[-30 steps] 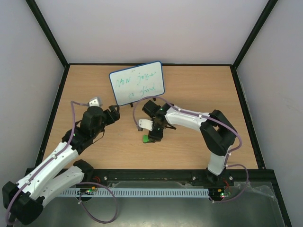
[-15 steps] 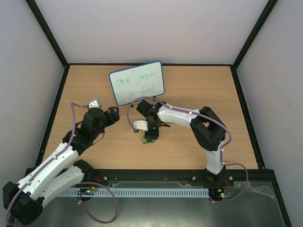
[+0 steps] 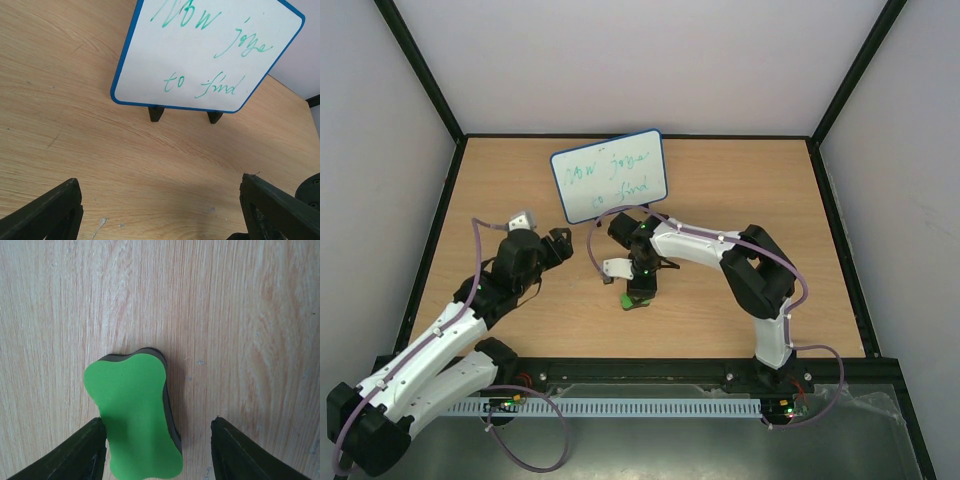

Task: Erase the whiteboard

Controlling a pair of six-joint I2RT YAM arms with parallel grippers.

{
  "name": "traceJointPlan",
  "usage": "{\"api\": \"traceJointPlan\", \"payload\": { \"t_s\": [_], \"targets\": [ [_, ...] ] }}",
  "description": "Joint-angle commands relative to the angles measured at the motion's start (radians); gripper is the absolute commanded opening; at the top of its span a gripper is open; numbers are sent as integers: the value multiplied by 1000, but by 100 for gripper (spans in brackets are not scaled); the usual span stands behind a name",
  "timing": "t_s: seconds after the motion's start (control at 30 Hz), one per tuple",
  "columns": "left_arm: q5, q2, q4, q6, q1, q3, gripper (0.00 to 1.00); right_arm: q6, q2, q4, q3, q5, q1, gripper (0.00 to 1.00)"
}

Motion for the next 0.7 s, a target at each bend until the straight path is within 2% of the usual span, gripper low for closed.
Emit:
{"api": "traceJointPlan", "payload": {
  "t_s": [0.0, 0.37, 0.67],
  "targets": [
    [-3, -3, 15, -6, 6, -15, 85, -21, -13, -29, 17, 0, 8, 56],
    [-4, 3, 14, -7, 7, -17, 85, -78, -10, -61, -2, -57, 23, 56],
    [3, 19, 25, -4, 7, -15, 85, -16, -25, 25, -61, 45, 51, 56]
  ]
}}
